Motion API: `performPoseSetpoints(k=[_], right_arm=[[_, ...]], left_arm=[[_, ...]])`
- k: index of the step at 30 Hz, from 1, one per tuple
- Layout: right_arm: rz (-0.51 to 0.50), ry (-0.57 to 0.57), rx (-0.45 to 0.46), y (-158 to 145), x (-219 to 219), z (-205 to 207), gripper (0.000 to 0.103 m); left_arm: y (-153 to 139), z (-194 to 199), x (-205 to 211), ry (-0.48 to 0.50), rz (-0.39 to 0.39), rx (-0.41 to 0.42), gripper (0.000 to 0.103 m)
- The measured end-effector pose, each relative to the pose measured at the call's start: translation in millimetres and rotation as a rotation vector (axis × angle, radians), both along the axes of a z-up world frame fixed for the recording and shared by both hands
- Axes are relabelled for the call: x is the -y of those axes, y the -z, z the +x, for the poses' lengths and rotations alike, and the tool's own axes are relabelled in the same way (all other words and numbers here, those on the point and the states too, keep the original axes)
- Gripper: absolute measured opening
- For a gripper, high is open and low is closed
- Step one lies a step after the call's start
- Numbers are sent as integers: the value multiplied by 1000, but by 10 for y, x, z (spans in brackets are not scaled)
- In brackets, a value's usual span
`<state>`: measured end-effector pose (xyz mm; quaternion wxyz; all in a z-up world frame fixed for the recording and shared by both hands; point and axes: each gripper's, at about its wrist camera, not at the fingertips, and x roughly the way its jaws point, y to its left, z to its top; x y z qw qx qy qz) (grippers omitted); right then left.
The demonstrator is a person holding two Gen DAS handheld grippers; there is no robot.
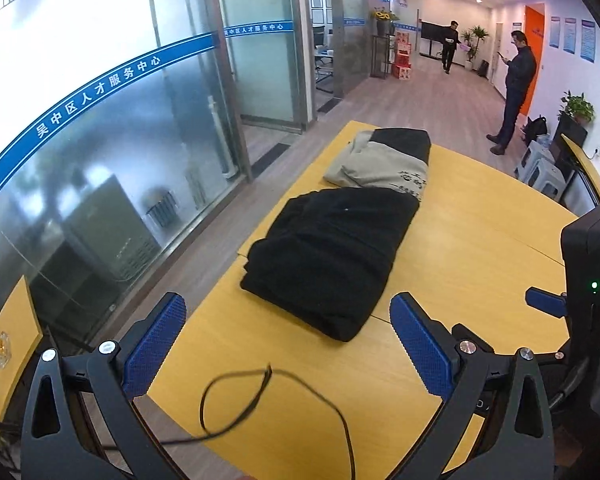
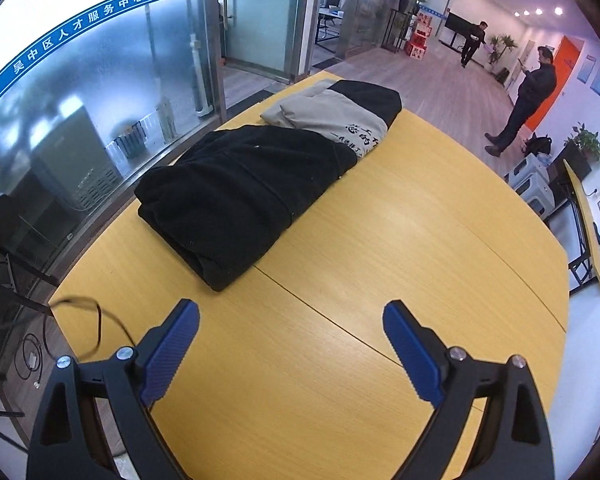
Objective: Fold clothes
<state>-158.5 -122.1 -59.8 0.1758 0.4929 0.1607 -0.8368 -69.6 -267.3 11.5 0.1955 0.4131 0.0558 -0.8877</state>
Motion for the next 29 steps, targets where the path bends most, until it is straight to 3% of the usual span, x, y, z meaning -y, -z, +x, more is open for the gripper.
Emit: performPoseSetpoints(k=[9, 16, 29], right_arm=[[37, -1, -3, -38, 297, -48, 96], [67, 7, -19, -83, 441, -116, 96], [105, 76, -9, -12, 386, -358, 97]], left_arm=[[-40, -95, 331, 18, 96, -39, 103], [-5, -270, 384, 7, 60, -37, 103], [100, -485, 376, 23, 63, -27, 103]])
